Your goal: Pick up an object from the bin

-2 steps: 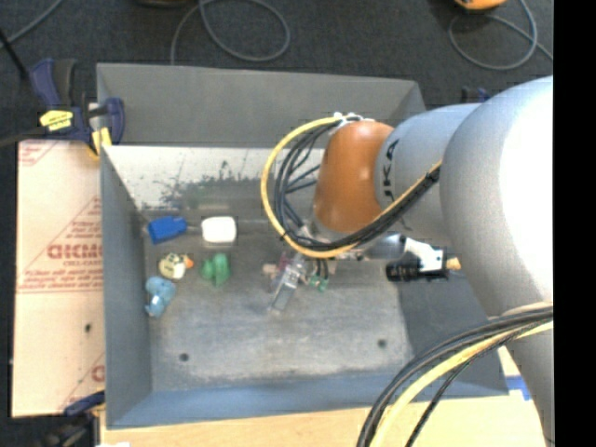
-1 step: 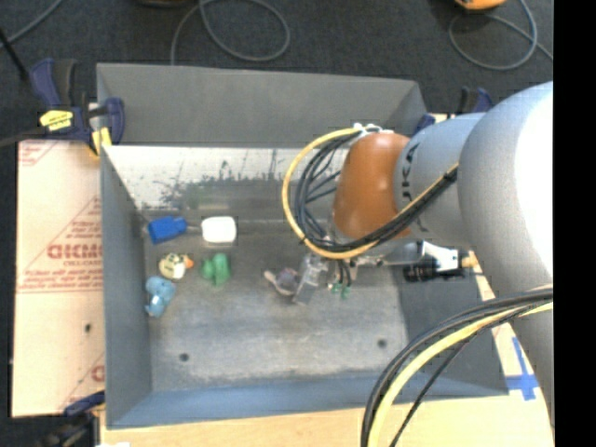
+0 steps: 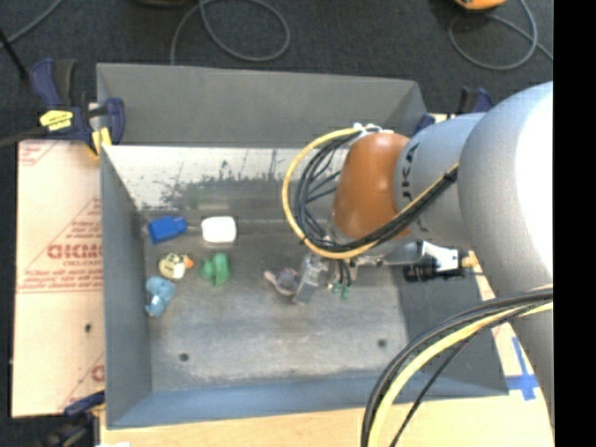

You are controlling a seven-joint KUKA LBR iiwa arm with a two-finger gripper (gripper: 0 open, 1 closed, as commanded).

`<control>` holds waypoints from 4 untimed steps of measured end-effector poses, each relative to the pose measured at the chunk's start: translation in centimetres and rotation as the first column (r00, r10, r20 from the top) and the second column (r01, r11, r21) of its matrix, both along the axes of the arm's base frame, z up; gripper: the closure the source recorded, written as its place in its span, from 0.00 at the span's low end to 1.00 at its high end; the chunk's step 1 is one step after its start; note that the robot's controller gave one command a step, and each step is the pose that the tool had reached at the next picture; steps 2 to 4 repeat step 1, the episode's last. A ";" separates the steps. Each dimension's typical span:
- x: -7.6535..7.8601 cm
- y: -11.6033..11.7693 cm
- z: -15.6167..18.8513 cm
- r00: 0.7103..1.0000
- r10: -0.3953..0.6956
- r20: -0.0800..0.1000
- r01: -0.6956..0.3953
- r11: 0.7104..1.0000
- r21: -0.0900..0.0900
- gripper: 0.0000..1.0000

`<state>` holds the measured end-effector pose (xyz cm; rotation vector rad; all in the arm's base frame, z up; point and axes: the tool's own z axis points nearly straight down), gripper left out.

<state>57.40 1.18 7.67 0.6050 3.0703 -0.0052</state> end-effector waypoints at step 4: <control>-0.4 -0.6 5.3 1.000 -0.017 -0.006 0.017 1.000 0.001 1.00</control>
Offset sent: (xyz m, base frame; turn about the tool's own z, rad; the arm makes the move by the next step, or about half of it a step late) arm -0.0211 -0.0198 0.0949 0.1027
